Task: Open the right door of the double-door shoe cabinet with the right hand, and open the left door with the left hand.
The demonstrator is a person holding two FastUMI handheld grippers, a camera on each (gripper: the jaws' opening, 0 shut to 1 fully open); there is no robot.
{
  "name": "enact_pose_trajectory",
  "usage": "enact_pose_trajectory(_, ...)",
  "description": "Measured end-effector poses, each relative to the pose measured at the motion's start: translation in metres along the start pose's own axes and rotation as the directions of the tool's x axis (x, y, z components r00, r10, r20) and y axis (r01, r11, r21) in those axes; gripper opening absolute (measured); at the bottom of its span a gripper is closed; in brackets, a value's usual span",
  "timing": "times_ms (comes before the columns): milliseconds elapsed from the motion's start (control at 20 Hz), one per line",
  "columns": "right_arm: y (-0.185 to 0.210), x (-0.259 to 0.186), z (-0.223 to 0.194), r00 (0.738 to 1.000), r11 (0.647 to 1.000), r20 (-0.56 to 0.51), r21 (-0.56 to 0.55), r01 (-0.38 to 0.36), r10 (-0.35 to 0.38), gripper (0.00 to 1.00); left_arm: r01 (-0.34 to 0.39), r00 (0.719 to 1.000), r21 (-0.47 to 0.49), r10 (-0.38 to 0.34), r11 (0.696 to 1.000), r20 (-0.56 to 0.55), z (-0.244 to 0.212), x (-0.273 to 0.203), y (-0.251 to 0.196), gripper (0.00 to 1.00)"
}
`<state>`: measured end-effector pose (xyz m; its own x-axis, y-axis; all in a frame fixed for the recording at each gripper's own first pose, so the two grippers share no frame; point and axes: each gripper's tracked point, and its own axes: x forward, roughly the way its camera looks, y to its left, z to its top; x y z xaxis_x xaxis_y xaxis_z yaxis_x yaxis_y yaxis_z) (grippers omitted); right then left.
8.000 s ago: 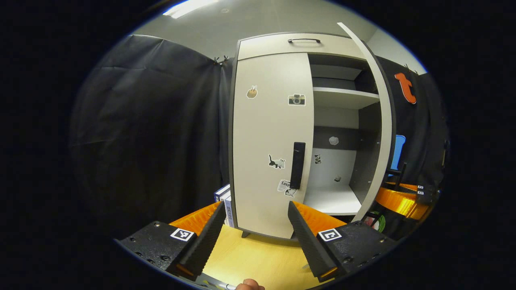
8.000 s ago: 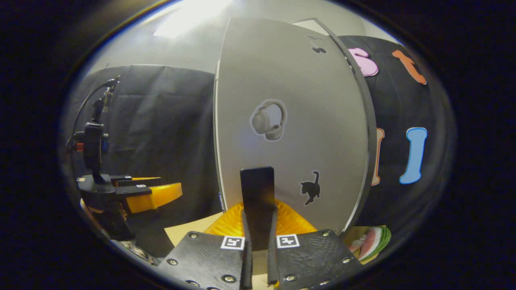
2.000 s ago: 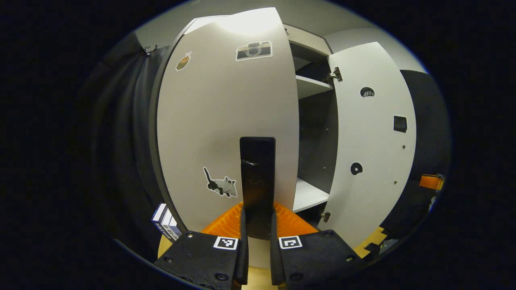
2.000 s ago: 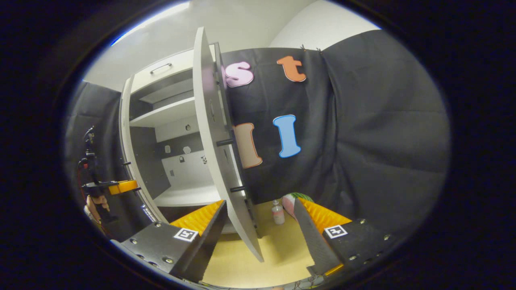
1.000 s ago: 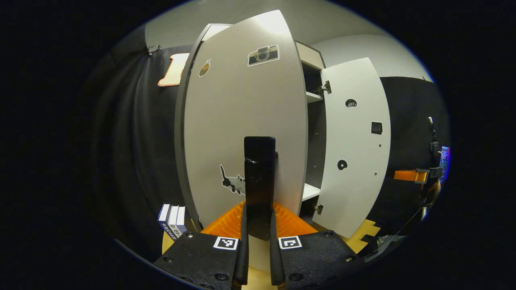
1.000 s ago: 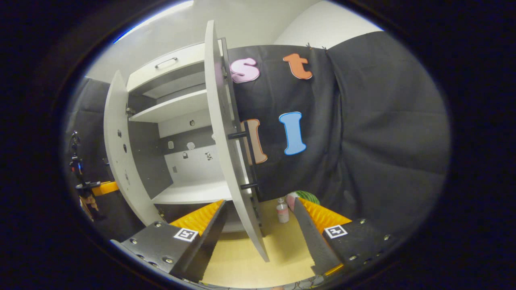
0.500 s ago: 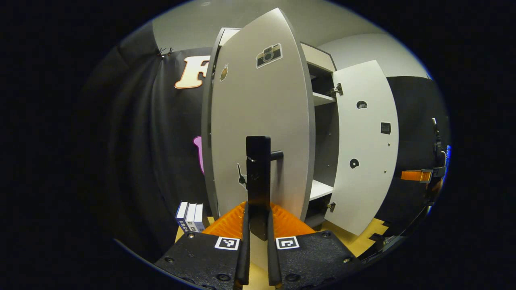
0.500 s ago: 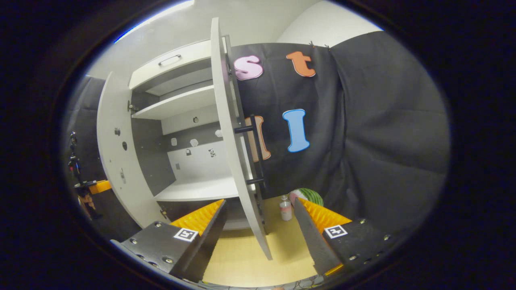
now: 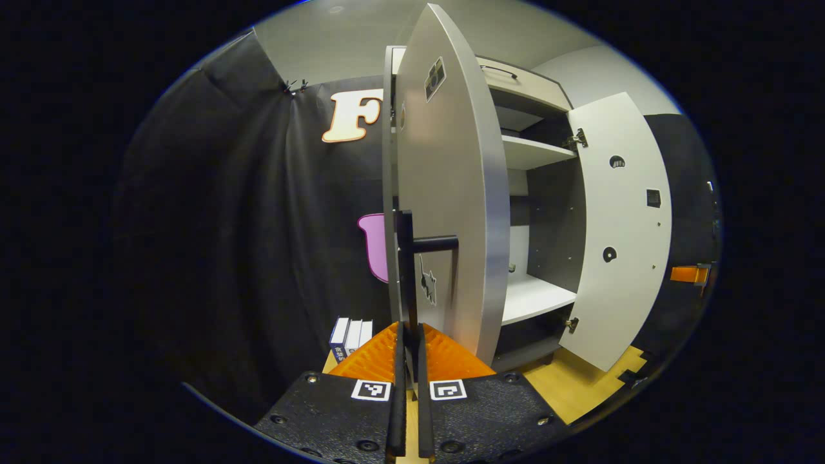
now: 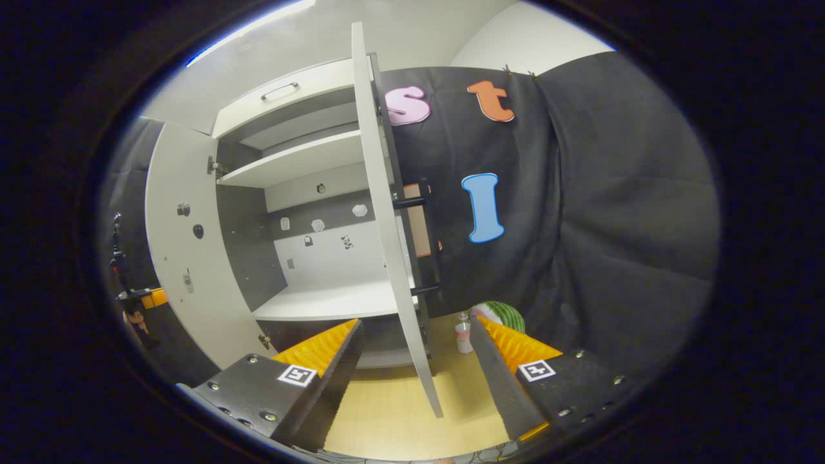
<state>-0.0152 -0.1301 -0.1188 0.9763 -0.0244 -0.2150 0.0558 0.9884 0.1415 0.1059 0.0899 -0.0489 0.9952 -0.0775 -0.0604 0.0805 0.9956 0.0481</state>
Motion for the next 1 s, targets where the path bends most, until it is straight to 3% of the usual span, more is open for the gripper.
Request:
enact_pose_trajectory(100, 0.002, 0.003, 0.0, 1.0, 1.0, -0.002, -0.004, -0.004, 0.004, 0.93, -0.024, 1.0, -0.023, 0.024, 0.999, 0.002, 0.0, -0.005, 0.012, 0.07)
enact_pose_trajectory(150, 0.002, 0.005, 0.001, 1.0, 1.0, -0.002, -0.005, -0.005, 0.005, 0.98, -0.02, 1.0, -0.035, 0.02, 0.999, 0.008, 0.0, -0.006, 0.014, 0.07)
enact_pose_trajectory(250, 0.001, 0.009, 0.003, 1.0, 1.0, -0.003, -0.008, -0.006, 0.006, 0.98, -0.007, 1.0, -0.047, 0.008, 0.999, 0.021, 0.0, -0.008, 0.011, 0.07)
enact_pose_trajectory(600, 0.003, 0.014, 0.007, 1.0, 0.999, -0.002, -0.035, -0.012, 0.012, 0.98, -0.086, 0.996, -0.027, 0.087, 0.996, 0.027, 0.002, -0.019, 0.017, 0.07)
enact_pose_trajectory(850, 0.007, 0.005, 0.03, 0.999, 0.997, 0.046, -0.077, 0.027, -0.024, 0.98, -0.154, 0.988, -0.021, 0.154, 0.988, 0.032, 0.031, -0.044, 0.01, 0.1)
enact_pose_trajectory(1000, 0.022, -0.006, 0.053, 0.996, 0.993, 0.084, -0.106, 0.049, -0.04, 0.98, -0.154, 0.988, -0.017, 0.155, 0.988, 0.023, 0.049, -0.052, -0.012, 0.1)
